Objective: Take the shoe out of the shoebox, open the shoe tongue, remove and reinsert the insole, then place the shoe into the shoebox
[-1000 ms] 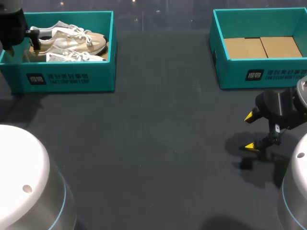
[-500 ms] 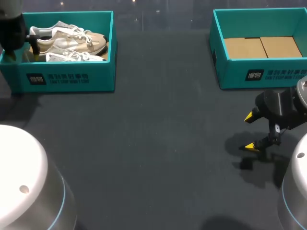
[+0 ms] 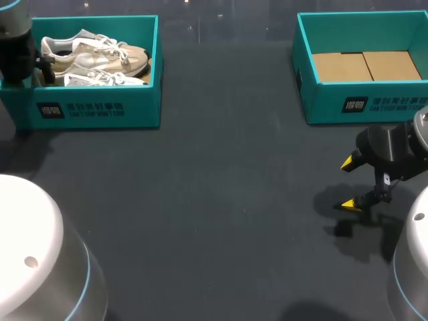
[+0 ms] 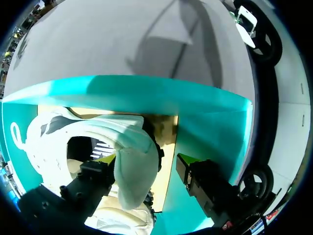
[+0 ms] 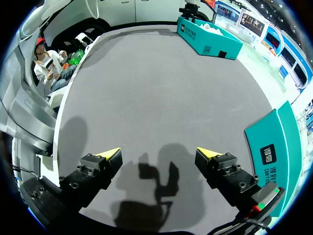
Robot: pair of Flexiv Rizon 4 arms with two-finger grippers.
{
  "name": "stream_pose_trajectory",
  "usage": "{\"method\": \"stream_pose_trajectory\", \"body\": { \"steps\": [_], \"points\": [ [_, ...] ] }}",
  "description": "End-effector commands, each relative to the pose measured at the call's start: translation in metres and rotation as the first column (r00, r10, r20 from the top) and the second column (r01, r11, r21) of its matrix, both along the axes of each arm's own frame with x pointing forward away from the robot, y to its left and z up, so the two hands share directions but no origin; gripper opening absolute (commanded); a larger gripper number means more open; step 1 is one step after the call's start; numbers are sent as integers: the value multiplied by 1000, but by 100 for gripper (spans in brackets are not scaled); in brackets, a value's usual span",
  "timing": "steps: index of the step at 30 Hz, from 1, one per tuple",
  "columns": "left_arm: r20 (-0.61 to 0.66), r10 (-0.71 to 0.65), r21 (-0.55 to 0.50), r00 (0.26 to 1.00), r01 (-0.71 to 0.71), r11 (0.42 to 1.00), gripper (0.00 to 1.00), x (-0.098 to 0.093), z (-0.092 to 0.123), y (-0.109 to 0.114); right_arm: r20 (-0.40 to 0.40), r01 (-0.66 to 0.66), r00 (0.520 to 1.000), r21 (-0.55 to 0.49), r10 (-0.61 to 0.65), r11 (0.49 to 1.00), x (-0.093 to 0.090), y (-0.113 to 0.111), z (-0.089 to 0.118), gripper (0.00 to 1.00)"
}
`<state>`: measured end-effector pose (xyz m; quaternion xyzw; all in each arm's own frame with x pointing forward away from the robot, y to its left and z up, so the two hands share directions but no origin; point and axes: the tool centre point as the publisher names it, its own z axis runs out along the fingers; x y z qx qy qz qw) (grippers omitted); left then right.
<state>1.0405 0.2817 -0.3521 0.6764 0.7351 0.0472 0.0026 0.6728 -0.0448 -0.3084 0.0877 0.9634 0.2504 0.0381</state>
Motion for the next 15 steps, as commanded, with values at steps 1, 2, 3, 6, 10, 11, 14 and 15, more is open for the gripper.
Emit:
{"method": "stream_pose_trajectory", "body": {
  "steps": [1,2,3,6,10,11,14,15],
  "points": [
    [10,-2,0,1000,2,1000,73,-4,-5,0,2,1,1000,-2,-1,1000,-1,0,0,100],
    [11,-2,1,1000,2,1000,75,-4,-6,0,2,1,1000,-2,-1,1000,-1,0,0,100],
    [10,-3,3,1000,3,1000,75,-4,-7,0,2,1,1000,-2,-1,1000,-1,0,0,100],
    [8,-3,8,1000,3,1000,76,-4,-10,-1,2,1,1000,-2,-1,1000,-1,0,0,100],
    [4,0,15,1000,0,1000,67,-5,-12,-1,2,1,1000,-2,-1,1000,-1,0,0,100],
    [3,1,17,1000,-1,1000,62,-5,-13,-1,2,1,1000,-2,-1,1000,-1,0,0,100],
    [-2,4,22,1000,-4,1000,47,-6,-14,-1,2,1,1000,-2,-1,1000,-1,0,0,100],
    [-5,4,22,1000,-4,1000,44,-6,-15,-1,2,1,1000,-2,-1,1000,-1,0,0,100]
  ]
}}
